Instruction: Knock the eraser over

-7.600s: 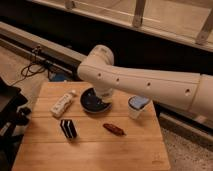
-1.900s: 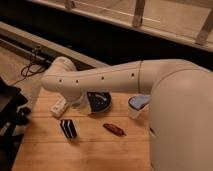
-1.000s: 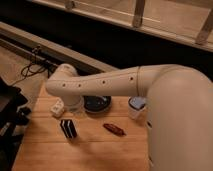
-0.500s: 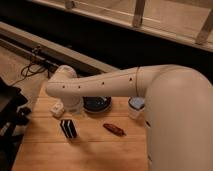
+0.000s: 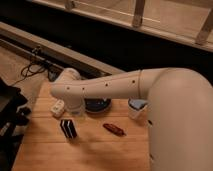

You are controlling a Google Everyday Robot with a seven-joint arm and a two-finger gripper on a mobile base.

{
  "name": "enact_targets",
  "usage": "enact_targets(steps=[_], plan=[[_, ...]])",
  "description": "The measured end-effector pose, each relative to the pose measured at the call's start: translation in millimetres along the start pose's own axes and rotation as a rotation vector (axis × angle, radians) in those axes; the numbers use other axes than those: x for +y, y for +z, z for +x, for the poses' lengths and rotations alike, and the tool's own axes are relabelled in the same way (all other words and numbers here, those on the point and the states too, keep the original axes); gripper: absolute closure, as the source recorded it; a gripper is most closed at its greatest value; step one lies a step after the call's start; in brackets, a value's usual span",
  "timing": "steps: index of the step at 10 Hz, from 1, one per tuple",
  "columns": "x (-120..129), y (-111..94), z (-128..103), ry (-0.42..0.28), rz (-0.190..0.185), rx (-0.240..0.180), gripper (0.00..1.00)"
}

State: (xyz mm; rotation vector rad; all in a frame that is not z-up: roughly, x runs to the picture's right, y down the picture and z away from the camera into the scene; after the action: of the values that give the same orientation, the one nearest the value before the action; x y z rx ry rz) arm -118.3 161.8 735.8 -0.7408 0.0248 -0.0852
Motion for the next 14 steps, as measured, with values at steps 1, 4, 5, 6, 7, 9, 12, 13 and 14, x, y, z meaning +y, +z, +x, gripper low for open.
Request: enact_targets(steps=[1, 4, 5, 6, 7, 9, 12, 13, 14], plan=[[1.0, 15.5, -8.3, -0.01, -0.018, -0.035, 1.0], [5.4, 31.0, -21.0, -0.035, -0.024, -0.075, 1.0], [8.5, 25.1, -30.5, -0.06, -0.008, -0.082, 1.0], [12.2, 14.9, -41.8, -0.086, 0.007, -0.093, 1.0], [16.3, 2.5, -54.9, -0.12, 0.02, -0.105, 1.0], [30.5, -24.4, -90.8, -0.213, 0.053, -0.131, 0.91], [30.9, -33.3, -103.7, -0.191, 0.065, -0.134, 0.98], [28.4, -33.8, -99.3, -0.171, 0.077, -0.144, 0.98], [26.3, -36.5, -89.0, -0.153, 0.088, -0.152, 0.98]])
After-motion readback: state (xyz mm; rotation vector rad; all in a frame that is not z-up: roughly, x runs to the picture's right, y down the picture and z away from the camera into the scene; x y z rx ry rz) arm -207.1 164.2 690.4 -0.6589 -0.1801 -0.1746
